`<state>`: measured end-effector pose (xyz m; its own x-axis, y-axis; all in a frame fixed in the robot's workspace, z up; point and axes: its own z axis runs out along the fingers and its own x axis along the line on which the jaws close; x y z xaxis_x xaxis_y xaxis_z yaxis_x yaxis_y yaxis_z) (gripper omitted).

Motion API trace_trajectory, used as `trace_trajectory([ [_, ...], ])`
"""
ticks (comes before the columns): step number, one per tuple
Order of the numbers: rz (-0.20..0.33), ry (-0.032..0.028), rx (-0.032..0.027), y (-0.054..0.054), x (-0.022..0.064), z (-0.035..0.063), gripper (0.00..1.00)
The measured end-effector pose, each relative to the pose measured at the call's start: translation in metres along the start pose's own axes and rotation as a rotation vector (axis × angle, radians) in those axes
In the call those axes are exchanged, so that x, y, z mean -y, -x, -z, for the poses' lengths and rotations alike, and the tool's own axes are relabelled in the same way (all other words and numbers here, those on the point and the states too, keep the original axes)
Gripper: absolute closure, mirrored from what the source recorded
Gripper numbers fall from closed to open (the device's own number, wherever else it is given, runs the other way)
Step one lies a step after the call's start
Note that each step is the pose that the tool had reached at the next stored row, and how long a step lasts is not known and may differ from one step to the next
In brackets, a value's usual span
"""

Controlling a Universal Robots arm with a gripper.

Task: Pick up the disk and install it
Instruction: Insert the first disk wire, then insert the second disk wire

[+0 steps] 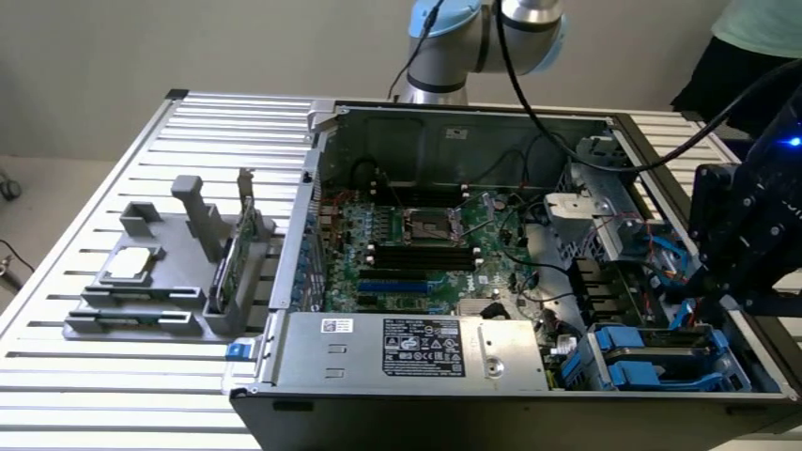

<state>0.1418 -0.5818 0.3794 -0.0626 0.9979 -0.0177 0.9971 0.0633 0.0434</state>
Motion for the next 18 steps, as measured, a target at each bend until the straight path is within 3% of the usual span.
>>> trace_trajectory([
  [7, 0.0, 0.0, 0.0003, -0.002, 0.0308, 0.0017, 0.74],
  [18, 0.0, 0.0, 0.0003, -0.002, 0.0322, 0.0018, 0.74],
])
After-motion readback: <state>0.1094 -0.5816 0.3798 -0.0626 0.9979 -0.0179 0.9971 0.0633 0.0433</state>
